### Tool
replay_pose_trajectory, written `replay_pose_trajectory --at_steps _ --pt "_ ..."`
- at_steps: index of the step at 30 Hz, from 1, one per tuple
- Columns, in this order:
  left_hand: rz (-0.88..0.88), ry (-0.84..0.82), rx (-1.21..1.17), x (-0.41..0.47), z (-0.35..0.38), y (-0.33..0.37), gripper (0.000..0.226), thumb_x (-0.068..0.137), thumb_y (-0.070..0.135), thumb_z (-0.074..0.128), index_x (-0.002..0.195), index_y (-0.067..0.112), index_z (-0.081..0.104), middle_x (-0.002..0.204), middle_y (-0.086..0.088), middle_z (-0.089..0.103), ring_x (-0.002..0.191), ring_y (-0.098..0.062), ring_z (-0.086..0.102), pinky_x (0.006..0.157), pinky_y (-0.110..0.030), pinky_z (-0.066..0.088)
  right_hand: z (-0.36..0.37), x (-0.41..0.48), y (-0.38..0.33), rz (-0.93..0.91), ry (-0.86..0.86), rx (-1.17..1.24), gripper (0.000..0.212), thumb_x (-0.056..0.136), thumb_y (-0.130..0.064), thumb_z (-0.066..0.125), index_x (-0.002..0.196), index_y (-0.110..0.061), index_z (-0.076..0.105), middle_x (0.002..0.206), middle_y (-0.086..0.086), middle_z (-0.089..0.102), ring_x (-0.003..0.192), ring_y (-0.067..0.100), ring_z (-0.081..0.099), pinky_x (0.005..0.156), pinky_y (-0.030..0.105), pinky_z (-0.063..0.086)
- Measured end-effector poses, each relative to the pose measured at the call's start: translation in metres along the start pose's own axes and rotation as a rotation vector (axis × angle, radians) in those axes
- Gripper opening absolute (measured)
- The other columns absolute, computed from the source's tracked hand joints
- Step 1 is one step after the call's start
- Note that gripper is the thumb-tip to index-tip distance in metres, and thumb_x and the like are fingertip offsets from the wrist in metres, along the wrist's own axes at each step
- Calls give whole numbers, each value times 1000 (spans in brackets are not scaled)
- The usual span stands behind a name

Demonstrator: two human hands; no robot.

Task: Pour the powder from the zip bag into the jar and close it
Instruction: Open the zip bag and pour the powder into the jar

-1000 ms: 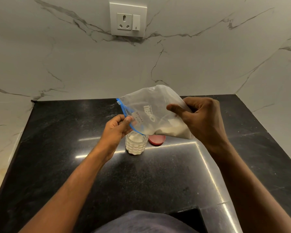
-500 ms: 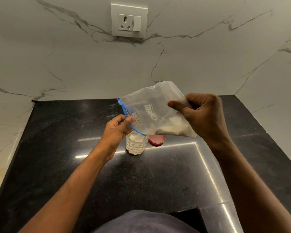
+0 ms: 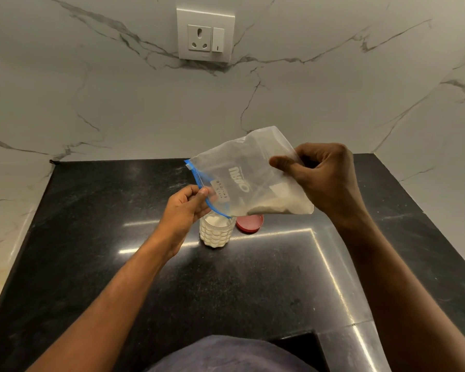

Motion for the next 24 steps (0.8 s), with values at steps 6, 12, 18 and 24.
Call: replay_pose_trajectory --at_steps 6,12,18,24 --pt "-16 1 -28 -1 1 -1 16 107 22 59 112 16 73 113 -2 82 104 -16 79 82 -24 64 4 4 -1 18 10 39 51 84 -45 84 67 1 67 66 22 67 63 45 62 51 47 51" --pt "-66 35 -56 -2 -2 -5 20 111 20 52 117 11 69 109 -4 83 101 -23 81 79 -29 66 15 1 5 71 3 41 46 87 -43 82 68 -3 67 67 19 68 65 43 63 54 50 53" --pt "-102 65 -59 -1 0 -5 21 111 17 50 109 10 70 98 -2 85 93 -21 82 76 -29 67 21 -12 35 257 -69 110 31 94 -44 74 87 -14 73 85 8 74 79 33 71 73 56 61" --pt "-123 71 -61 -1 0 -5 22 111 16 50 106 12 70 89 -2 85 86 -17 82 74 -28 67 38 -39 66 449 -227 215 24 100 -41 65 111 -22 72 107 2 75 100 25 73 89 54 63"
Point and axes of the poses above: each hand's wrist, its own x-axis towards the middle knuckle, its own z-axis out of the palm, y = z × x, the point moved 10 cm from there along x, towards the middle knuckle
